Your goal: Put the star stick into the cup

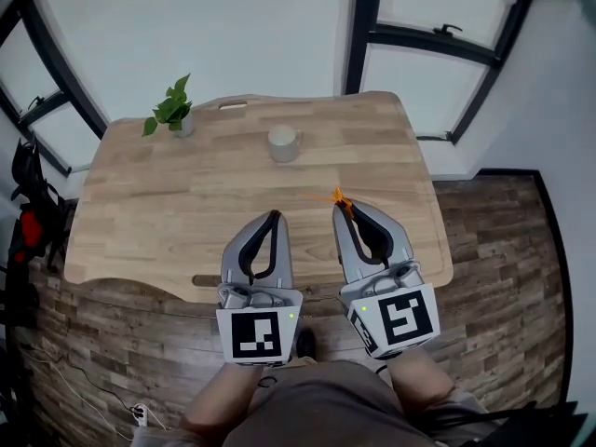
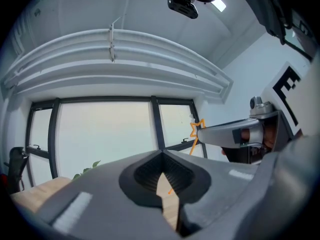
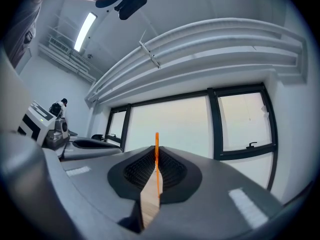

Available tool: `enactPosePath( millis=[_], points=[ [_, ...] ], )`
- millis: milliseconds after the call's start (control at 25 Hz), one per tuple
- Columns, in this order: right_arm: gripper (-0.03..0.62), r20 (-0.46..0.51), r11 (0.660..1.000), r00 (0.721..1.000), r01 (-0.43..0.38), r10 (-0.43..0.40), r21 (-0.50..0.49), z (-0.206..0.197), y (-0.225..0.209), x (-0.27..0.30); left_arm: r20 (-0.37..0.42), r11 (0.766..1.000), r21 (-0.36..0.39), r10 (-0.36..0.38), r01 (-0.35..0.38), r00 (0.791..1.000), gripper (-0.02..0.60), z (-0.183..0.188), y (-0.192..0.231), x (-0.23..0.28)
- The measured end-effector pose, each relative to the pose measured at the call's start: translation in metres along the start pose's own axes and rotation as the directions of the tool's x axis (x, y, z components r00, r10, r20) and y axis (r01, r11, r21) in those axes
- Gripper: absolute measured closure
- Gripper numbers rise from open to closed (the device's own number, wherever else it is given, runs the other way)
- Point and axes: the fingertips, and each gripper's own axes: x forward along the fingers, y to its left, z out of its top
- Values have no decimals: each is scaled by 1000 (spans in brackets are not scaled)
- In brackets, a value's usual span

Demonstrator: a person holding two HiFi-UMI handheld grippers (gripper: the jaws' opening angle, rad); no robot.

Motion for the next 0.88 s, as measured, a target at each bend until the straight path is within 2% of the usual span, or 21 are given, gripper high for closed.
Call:
enactPosePath(
  millis=[400,880],
  points=[
    [548,12,999,999,35,-35,-28,4,-12,49,15,999,-8,-31,31,999,581,-7,32,42],
    [548,25,1000,1000,18,-17,-22,0,-46,98,11,1000,10,-7,7,1000,581,-14,46,97]
  ],
)
